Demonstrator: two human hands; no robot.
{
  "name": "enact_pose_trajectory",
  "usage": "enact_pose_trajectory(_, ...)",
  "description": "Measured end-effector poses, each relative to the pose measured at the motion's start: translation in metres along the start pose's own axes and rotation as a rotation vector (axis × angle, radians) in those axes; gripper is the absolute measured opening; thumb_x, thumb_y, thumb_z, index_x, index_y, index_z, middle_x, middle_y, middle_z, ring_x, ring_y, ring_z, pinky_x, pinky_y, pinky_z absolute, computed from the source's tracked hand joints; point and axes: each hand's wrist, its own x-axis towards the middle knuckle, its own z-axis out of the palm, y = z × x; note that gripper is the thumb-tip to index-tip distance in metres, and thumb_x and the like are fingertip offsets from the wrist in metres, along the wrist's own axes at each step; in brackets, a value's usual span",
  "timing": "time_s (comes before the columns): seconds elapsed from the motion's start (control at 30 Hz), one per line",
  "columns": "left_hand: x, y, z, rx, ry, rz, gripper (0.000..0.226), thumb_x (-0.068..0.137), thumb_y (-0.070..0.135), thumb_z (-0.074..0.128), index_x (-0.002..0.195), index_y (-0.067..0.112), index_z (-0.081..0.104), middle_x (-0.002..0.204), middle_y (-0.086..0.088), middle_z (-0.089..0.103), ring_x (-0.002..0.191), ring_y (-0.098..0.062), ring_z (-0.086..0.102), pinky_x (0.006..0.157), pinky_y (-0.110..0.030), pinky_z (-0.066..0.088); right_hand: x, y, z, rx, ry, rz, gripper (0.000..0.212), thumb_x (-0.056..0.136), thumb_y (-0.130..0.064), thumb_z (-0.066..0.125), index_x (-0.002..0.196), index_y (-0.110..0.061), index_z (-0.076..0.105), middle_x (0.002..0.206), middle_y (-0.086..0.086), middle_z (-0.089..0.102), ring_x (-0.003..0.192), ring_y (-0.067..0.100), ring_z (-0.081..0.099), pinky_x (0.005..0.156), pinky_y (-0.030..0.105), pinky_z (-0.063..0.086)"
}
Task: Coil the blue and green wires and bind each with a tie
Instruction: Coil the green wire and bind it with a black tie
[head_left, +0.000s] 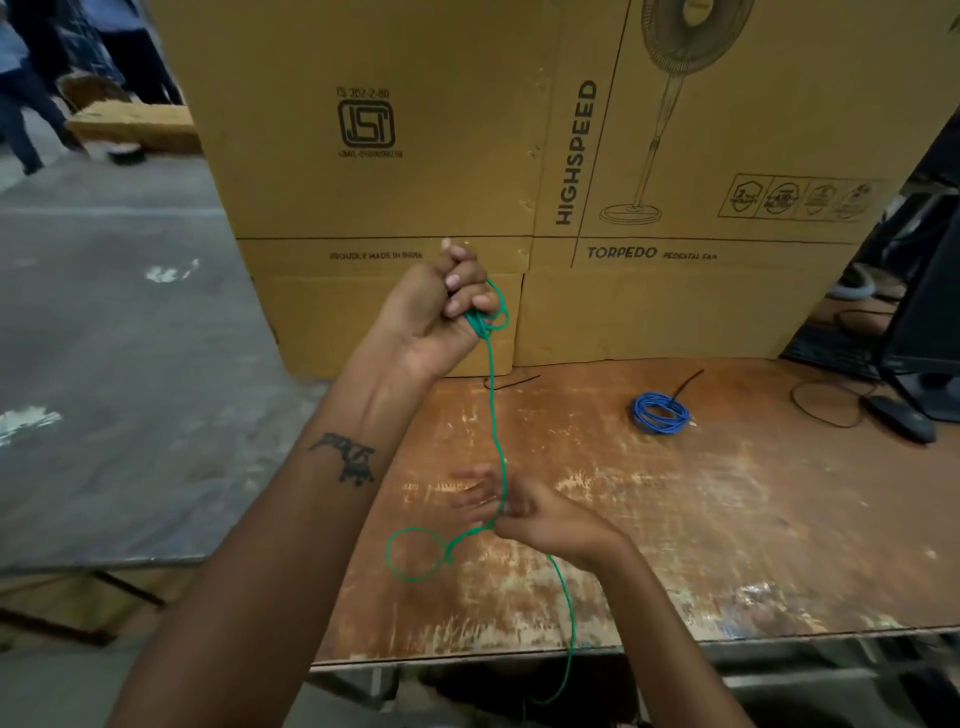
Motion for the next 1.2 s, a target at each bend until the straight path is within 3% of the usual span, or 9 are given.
enact_pose_trajectory(0.1, -0.004, -0.010, -0.002, 0.060, -0.014, -0.019, 0.040, 0.112, 0.024, 0.031, 0.076, 0.020, 0.048, 0.046, 0.008, 0.033, 0.030, -0.006, 0.025, 0.044, -0.020, 0.035, 0.010, -0.006, 0.020, 0.296, 0.046, -0.140, 0.057, 0.091, 0.008, 0.048, 0.146, -0.005, 0.055, 0.133, 0.016, 0.071, 0.124, 0.035, 0.067, 0.109, 0.043, 0.047)
enact_pose_trajectory(0.17, -0.008, -0.019, -0.009, 0.101, -0.007, -0.029, 0.038, 0.112, 0.029, 0.033, 0.078, 0.020, 0.046, 0.047, 0.009, 0.033, 0.030, -0.005, 0.025, 0.044, -0.019, 0.036, 0.011, -0.014, 0.025, 0.521, 0.109, -0.244, 0.037, 0.097, -0.008, 0.056, 0.133, -0.003, 0.064, 0.109, 0.011, 0.074, 0.089, 0.025, 0.069, 0.084, 0.034, 0.050)
enact_pose_trajectory(0.33, -0.025, -0.032, -0.026, -0.007, -0.020, -0.116, 0.036, 0.111, 0.027, 0.036, 0.078, 0.019, 0.046, 0.049, 0.007, 0.037, 0.037, -0.006, 0.039, 0.057, -0.019, 0.049, 0.008, 0.001, 0.010, 0.852, -0.036, -0.205, 0.026, 0.102, -0.036, 0.065, 0.097, -0.011, 0.064, 0.064, -0.003, 0.040, 0.050, 0.011, 0.023, 0.051, 0.028, 0.023)
enact_pose_trajectory(0.43, -0.040, -0.030, -0.029, -0.050, -0.050, -0.132, 0.039, 0.111, 0.021, 0.035, 0.076, 0.015, 0.051, 0.057, 0.003, 0.050, 0.064, -0.017, 0.072, 0.074, -0.034, 0.064, 0.002, 0.031, 0.001, 0.805, -0.005, -0.116, 0.033, 0.096, -0.040, 0.076, 0.093, -0.011, 0.062, 0.059, -0.005, 0.032, 0.045, 0.008, 0.021, 0.046, 0.026, 0.019)
enact_pose_trajectory(0.57, -0.058, -0.034, -0.039, 0.075, -0.090, -0.186, 0.032, 0.100, 0.029, 0.044, 0.074, 0.014, 0.053, 0.083, -0.008, 0.072, 0.103, -0.033, 0.074, 0.078, -0.036, 0.065, -0.014, 0.051, -0.022, 0.724, 0.089, 0.042, 0.045, 0.091, -0.052, 0.079, 0.077, -0.018, 0.053, 0.055, -0.006, 0.026, 0.039, 0.005, 0.023, 0.040, 0.021, 0.024)
enact_pose_trajectory(0.77, -0.082, -0.035, -0.053, 0.290, -0.008, -0.193, 0.036, 0.106, 0.034, 0.037, 0.075, 0.018, 0.048, 0.088, -0.009, 0.076, 0.079, -0.022, 0.078, 0.047, -0.017, 0.050, -0.033, 0.068, -0.052, 1.202, -0.067, -0.124, 0.024, 0.110, -0.016, 0.047, 0.124, -0.005, 0.062, 0.071, -0.011, 0.037, 0.049, 0.007, 0.031, 0.067, 0.026, 0.040)
enact_pose_trajectory(0.9, -0.089, -0.056, -0.059, 0.712, -0.050, -0.214, 0.038, 0.110, 0.031, 0.035, 0.076, 0.018, 0.045, 0.104, -0.020, 0.077, 0.094, -0.030, 0.077, 0.050, -0.019, 0.048, -0.020, 0.044, -0.045, 1.186, 0.077, 0.044, 0.037, 0.082, -0.004, 0.084, 0.108, -0.010, 0.058, 0.064, -0.007, 0.046, 0.033, 0.003, 0.032, 0.036, 0.019, 0.038)
enact_pose_trajectory(1.0, -0.091, -0.086, -0.072, 0.945, -0.085, -0.241, 0.036, 0.110, 0.037, 0.035, 0.084, 0.013, 0.046, 0.112, -0.025, 0.074, 0.105, -0.032, 0.072, 0.070, -0.026, 0.060, -0.008, 0.008, -0.035, 1.056, 0.353, 0.158, 0.011, 0.099, -0.007, 0.056, 0.109, -0.007, 0.060, 0.052, -0.008, 0.039, 0.025, 0.002, 0.027, 0.027, 0.016, 0.020)
enact_pose_trajectory(1.2, -0.089, -0.135, -0.097, 0.884, 0.098, -0.158, 0.038, 0.110, 0.032, 0.038, 0.080, 0.014, 0.053, 0.083, -0.011, 0.069, 0.079, -0.016, 0.072, 0.081, -0.030, 0.062, -0.018, -0.046, 0.001, 0.533, 0.509, 0.022, 0.030, 0.110, -0.017, 0.048, 0.124, -0.008, 0.073, 0.055, -0.003, 0.039, 0.039, 0.009, 0.043, 0.038, 0.021, 0.030)
